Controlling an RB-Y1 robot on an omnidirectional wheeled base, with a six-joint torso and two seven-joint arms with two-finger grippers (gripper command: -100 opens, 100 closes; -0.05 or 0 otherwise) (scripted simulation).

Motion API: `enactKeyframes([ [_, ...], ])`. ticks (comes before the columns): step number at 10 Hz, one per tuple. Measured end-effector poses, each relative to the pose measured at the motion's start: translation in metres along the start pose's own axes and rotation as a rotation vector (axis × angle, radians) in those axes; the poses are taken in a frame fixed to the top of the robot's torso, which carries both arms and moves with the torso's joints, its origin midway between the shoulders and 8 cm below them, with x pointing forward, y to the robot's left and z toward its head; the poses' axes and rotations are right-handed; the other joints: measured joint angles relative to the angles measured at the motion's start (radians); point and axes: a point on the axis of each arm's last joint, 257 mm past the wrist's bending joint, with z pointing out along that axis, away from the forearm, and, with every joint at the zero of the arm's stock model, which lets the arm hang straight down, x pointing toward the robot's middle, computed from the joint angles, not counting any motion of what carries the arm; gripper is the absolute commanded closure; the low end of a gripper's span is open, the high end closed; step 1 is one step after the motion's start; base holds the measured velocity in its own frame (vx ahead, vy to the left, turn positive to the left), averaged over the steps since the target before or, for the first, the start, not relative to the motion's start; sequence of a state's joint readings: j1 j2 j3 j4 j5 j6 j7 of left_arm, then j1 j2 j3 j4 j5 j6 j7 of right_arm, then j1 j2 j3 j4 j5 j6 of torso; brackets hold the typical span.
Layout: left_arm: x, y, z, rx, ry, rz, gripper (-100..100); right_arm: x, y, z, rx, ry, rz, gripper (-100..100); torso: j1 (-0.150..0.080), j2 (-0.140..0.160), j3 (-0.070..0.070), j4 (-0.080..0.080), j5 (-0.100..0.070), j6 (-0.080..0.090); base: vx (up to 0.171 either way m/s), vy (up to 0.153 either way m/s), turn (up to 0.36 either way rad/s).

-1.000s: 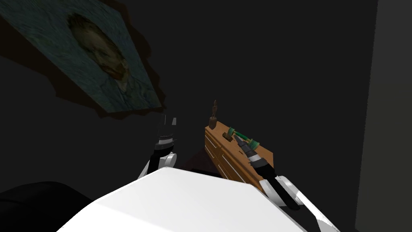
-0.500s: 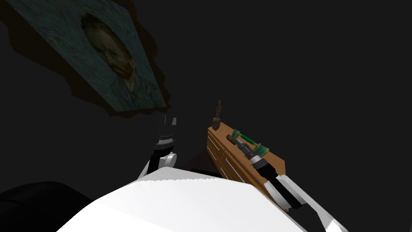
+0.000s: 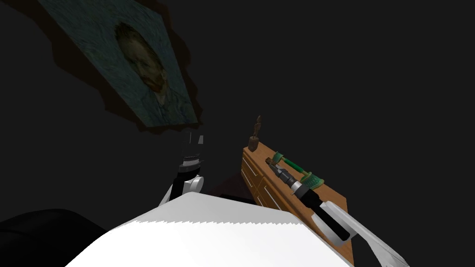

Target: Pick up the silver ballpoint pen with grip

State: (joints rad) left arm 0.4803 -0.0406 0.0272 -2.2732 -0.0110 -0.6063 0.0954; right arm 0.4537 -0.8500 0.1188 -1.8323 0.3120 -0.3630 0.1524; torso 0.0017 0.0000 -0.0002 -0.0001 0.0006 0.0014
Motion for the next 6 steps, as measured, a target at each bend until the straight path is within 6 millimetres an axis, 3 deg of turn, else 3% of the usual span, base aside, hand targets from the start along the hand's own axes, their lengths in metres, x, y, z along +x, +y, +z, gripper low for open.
enactKeyframes([
  [6,0.0,0.0,0.0,0.0,0.0,0.0,0,0.056,-0.049,-0.024,0.045,0.221,-0.136,-100,-0.001,0.002,0.001,0.0,0.0,0.0,0.013,-0.002,0.09],
])
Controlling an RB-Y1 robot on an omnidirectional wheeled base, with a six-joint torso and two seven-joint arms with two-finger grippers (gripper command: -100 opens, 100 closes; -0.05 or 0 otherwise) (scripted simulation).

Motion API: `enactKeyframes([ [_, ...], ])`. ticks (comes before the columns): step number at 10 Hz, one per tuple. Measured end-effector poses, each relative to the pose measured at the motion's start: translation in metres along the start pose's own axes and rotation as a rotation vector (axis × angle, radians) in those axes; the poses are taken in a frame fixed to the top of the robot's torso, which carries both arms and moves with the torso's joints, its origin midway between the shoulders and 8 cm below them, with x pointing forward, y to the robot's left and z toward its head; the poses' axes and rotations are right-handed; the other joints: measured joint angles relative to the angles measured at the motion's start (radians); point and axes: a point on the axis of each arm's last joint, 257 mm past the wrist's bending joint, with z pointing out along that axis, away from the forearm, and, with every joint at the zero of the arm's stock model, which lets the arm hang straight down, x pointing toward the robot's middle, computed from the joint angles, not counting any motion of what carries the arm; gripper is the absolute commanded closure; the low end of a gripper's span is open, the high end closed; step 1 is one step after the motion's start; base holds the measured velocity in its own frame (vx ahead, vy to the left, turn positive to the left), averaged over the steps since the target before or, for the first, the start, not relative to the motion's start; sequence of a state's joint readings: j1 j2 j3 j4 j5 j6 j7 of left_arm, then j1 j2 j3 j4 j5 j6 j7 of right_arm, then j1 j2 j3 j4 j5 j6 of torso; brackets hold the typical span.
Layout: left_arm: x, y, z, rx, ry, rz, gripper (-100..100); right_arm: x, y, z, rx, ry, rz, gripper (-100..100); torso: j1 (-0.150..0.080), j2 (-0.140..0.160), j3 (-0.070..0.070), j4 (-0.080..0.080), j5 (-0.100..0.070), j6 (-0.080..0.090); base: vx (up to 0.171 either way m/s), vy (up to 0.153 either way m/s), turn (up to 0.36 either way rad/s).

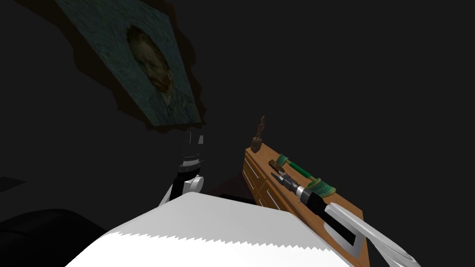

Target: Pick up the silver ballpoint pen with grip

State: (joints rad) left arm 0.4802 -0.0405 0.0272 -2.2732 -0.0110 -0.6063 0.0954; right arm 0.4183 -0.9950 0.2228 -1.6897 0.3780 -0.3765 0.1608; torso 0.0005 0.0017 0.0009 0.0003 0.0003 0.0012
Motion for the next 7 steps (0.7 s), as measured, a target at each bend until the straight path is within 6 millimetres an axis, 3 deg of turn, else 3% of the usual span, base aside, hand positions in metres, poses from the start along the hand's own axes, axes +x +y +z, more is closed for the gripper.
enactKeyframes([
  [2,0.0,0.0,0.0,0.0,0.0,0.0,0,0.033,-0.021,-0.01,0.016,0.106,-0.057,-100,-0.001,0.0,0.0,0.0,0.0,0.0,0.01,-0.018,0.05],
  [4,0.0,0.0,0.0,0.0,0.0,0.0,0,0.05,-0.034,-0.021,0.03,0.175,-0.093,-100,0.0,0.001,0.0,0.0,0.0,0.0,0.001,-0.016,0.05],
  [7,0.0,0.0,0.0,0.0,0.0,0.0,0,0.09,-0.071,-0.049,0.055,0.335,-0.175,-100,-0.002,0.001,0.001,0.0,0.0,0.001,-0.001,-0.032,0.052],
])
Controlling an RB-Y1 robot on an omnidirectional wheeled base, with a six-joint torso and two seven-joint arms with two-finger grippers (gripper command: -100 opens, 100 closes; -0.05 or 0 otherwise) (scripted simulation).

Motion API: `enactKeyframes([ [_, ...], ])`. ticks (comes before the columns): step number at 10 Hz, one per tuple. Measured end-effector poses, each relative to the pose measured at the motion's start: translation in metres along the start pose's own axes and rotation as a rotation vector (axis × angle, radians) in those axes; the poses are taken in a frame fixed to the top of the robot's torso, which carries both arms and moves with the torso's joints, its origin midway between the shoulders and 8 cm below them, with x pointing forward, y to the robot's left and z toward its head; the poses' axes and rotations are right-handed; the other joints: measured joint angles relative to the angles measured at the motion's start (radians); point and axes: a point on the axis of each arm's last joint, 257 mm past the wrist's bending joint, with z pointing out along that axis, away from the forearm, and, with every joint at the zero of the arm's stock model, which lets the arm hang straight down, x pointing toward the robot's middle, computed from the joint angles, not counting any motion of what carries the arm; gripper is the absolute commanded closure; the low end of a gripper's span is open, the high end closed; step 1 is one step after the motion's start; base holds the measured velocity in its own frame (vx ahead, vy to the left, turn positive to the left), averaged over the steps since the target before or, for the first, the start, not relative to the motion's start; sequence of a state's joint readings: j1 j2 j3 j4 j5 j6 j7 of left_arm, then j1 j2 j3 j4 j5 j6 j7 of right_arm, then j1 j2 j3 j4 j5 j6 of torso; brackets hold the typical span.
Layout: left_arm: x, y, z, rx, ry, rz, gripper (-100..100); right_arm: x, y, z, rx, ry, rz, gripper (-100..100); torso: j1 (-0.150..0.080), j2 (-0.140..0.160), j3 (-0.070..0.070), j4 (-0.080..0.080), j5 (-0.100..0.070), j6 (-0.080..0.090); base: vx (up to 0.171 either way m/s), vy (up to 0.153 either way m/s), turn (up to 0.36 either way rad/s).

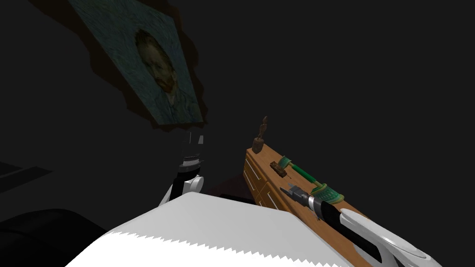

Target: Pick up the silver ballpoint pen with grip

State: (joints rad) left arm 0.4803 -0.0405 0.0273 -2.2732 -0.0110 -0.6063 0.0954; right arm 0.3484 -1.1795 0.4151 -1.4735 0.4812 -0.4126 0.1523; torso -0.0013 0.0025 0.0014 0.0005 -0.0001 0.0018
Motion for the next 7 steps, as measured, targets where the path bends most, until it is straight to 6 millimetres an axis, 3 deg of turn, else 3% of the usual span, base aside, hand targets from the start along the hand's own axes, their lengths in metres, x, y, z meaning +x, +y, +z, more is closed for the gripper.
enactKeyframes([
  [3,0.0,0.0,0.0,0.0,0.0,0.0,0,0.053,-0.025,-0.024,0.025,0.149,-0.074,-100,0.0,0.001,0.0,0.0,0.0,0.0,-0.007,-0.028,0.038],
  [7,0.0,0.0,0.0,0.0,0.0,0.0,0,0.09,-0.061,-0.062,0.058,0.302,-0.147,-100,0.001,0.0,0.0,0.0,0.0,0.0,-0.002,-0.017,0.031],
])
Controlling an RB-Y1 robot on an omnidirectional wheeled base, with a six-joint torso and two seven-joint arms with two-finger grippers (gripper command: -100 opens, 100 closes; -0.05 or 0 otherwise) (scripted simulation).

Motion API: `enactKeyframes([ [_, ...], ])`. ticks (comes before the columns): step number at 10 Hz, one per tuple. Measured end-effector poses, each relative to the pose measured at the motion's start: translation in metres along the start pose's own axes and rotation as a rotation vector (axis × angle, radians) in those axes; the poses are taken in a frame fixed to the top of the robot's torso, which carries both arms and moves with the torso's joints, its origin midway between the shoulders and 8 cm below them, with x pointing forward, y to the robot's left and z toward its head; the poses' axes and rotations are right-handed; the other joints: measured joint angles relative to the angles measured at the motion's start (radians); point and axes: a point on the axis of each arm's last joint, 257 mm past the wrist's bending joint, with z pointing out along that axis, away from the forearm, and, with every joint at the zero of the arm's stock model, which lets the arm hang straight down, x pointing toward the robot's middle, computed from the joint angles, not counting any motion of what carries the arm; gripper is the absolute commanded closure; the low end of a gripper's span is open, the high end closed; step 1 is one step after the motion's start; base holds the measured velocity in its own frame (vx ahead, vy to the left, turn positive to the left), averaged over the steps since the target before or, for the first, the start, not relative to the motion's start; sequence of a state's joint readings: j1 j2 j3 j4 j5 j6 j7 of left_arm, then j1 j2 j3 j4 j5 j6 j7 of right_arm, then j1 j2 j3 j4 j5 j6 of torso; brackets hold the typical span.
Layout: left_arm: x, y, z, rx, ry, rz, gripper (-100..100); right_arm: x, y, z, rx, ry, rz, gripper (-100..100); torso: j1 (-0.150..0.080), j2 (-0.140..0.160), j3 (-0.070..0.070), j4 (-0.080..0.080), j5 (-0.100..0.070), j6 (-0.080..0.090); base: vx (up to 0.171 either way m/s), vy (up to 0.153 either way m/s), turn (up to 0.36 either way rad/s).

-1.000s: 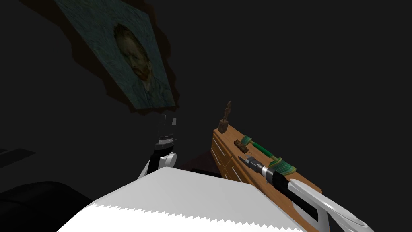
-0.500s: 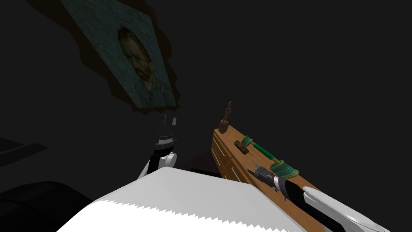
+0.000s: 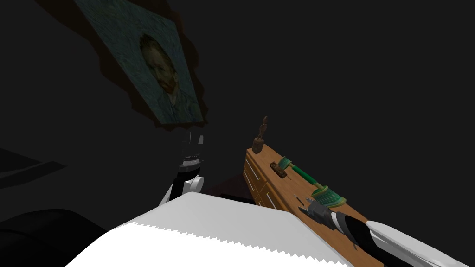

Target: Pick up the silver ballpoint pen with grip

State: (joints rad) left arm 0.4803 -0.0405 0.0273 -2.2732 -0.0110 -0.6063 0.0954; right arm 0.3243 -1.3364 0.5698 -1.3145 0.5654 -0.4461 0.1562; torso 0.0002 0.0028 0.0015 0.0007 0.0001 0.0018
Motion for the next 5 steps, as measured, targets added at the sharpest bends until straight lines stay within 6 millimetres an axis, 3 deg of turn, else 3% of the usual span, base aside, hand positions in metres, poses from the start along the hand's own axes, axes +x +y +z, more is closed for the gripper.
enactKeyframes([
  [3,0.0,0.0,0.0,0.0,0.0,0.0,0,0.02,-0.012,-0.01,0.016,0.06,-0.028,-100,0.001,0.0,0.0,0.0,0.0,0.0,-0.001,-0.001,0.01],
  [4,0.0,0.0,0.0,0.0,0.0,0.0,0,0.021,-0.012,-0.01,0.016,0.061,-0.029,0,0.001,0.0,0.0,0.0,0.0,0.0,0.0,0.0,0.0],
  [5,0.0,0.0,0.0,0.0,0.0,0.0,0,0.021,-0.012,-0.01,0.016,0.061,-0.029,-100,0.001,0.0,0.0,0.0,0.0,0.0,-0.021,-0.004,0.144],
])
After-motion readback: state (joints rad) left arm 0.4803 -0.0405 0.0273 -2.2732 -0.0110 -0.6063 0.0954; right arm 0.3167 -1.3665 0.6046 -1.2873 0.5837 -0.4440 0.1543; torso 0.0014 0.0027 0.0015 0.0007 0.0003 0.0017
